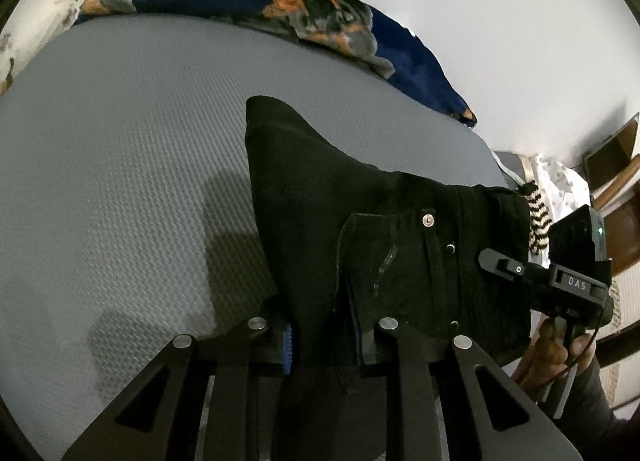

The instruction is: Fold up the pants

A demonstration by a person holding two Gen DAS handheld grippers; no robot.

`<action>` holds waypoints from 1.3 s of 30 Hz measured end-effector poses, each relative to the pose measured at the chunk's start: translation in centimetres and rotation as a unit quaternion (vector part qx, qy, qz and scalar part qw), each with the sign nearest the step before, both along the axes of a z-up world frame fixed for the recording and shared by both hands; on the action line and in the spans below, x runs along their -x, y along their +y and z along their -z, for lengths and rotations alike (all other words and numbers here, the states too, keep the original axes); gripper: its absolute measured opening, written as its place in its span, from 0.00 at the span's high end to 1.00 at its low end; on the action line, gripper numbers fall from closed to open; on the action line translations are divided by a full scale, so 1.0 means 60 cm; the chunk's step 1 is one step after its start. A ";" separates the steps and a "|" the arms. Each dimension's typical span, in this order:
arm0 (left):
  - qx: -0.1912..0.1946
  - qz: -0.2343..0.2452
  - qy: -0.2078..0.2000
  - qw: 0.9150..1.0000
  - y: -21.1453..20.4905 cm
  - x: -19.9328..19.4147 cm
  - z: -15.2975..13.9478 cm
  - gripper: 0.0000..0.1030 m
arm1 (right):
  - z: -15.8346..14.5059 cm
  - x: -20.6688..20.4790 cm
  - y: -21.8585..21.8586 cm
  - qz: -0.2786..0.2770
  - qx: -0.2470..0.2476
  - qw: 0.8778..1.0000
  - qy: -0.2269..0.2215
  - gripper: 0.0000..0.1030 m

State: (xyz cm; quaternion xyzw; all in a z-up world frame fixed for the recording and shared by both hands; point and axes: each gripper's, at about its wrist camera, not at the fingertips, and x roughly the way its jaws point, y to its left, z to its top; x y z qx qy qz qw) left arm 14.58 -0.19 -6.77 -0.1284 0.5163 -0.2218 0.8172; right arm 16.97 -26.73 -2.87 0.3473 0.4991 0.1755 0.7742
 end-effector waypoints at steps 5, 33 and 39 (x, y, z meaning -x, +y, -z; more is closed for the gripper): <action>-0.006 -0.010 -0.013 1.000 0.010 -0.023 -0.014 0.79 | -0.003 -0.031 0.010 -0.005 -0.006 1.000 -0.010 0.78; -0.055 -0.037 -0.021 0.998 0.014 -0.253 0.029 0.79 | 0.043 -0.261 0.031 0.001 0.046 0.999 0.002 0.78; -0.079 -0.046 -0.010 0.996 0.022 -0.260 0.071 0.75 | 0.072 -0.262 0.029 0.013 0.106 0.994 0.009 0.69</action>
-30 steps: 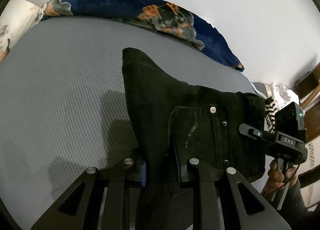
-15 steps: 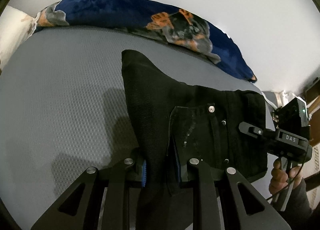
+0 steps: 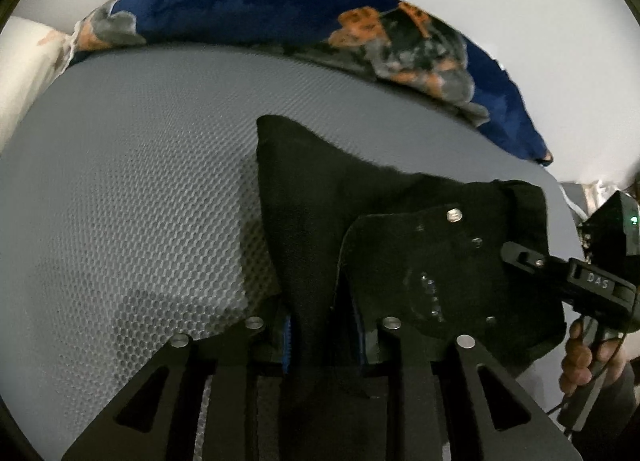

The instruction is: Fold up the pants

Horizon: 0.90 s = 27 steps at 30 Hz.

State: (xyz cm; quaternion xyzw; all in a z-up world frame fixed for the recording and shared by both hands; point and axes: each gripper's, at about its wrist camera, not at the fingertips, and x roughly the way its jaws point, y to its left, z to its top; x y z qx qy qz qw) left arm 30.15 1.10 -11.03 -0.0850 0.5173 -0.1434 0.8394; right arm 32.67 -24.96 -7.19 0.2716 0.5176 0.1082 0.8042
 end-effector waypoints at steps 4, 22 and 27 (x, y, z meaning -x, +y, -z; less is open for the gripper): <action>-0.022 -0.012 -0.007 1.000 -0.002 0.006 0.012 0.62 | 0.007 0.011 0.003 0.007 0.041 0.999 0.009 0.57; -0.129 -0.042 -0.058 0.989 -0.018 0.156 -0.035 0.39 | -0.077 0.147 0.042 0.013 0.194 0.980 -0.045 0.39; -0.145 -0.041 -0.075 0.986 -0.027 0.211 -0.051 0.34 | -0.107 0.200 0.085 -0.009 0.240 0.968 -0.078 0.30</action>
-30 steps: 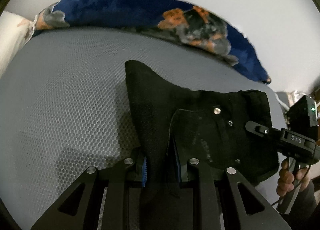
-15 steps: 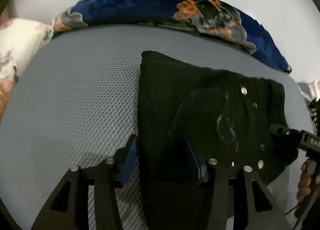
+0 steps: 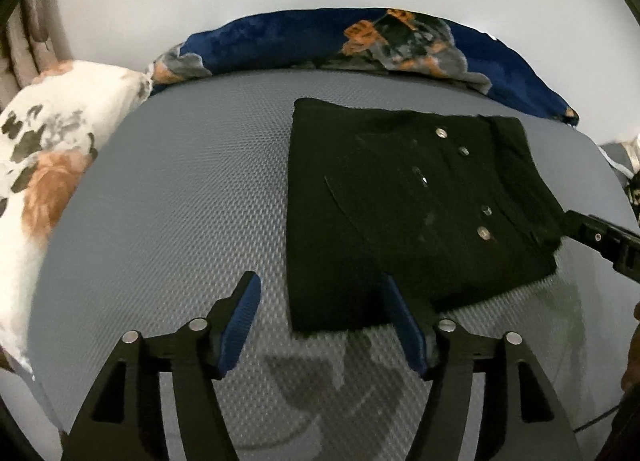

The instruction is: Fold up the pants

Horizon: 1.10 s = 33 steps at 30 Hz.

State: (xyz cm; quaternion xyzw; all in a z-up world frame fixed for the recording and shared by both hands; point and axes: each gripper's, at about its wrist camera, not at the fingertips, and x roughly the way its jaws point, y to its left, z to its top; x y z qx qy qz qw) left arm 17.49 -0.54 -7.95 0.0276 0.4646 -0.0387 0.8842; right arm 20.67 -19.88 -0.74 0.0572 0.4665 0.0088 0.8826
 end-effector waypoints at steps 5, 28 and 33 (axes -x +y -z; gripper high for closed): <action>0.000 -0.011 -0.003 1.000 0.000 0.050 -0.014 0.31 | -0.013 0.050 0.036 -0.015 0.009 1.000 -0.019 0.22; -0.012 -0.036 -0.024 0.999 0.011 0.145 -0.036 0.31 | -0.002 0.130 0.104 -0.029 0.015 0.999 -0.018 0.15; -0.012 -0.038 -0.023 0.999 0.012 0.149 -0.033 0.31 | 0.001 0.133 0.109 -0.032 0.015 0.999 -0.016 0.15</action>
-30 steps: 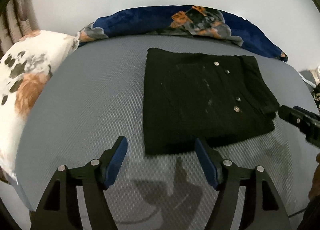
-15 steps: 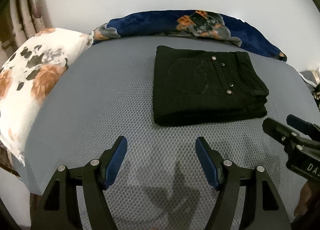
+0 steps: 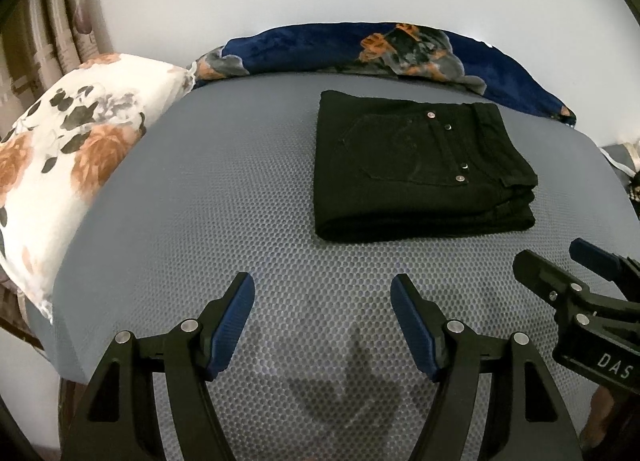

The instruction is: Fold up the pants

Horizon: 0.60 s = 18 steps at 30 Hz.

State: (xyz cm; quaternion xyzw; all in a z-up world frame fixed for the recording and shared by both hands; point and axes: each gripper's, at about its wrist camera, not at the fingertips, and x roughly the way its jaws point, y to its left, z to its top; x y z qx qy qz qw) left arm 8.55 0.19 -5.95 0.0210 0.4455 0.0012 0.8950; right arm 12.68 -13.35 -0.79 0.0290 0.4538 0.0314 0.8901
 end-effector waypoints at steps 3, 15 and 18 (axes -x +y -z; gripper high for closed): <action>0.001 0.000 0.000 1.000 0.002 -0.002 0.000 0.31 | 0.000 0.001 0.002 0.001 0.001 1.000 -0.001 0.15; 0.003 -0.003 0.001 1.000 0.008 -0.002 0.002 0.31 | 0.003 -0.001 0.001 -0.005 -0.003 1.000 0.005 0.15; 0.004 -0.003 0.001 1.000 0.007 -0.001 0.003 0.31 | 0.003 -0.002 0.001 -0.006 -0.002 1.000 0.006 0.15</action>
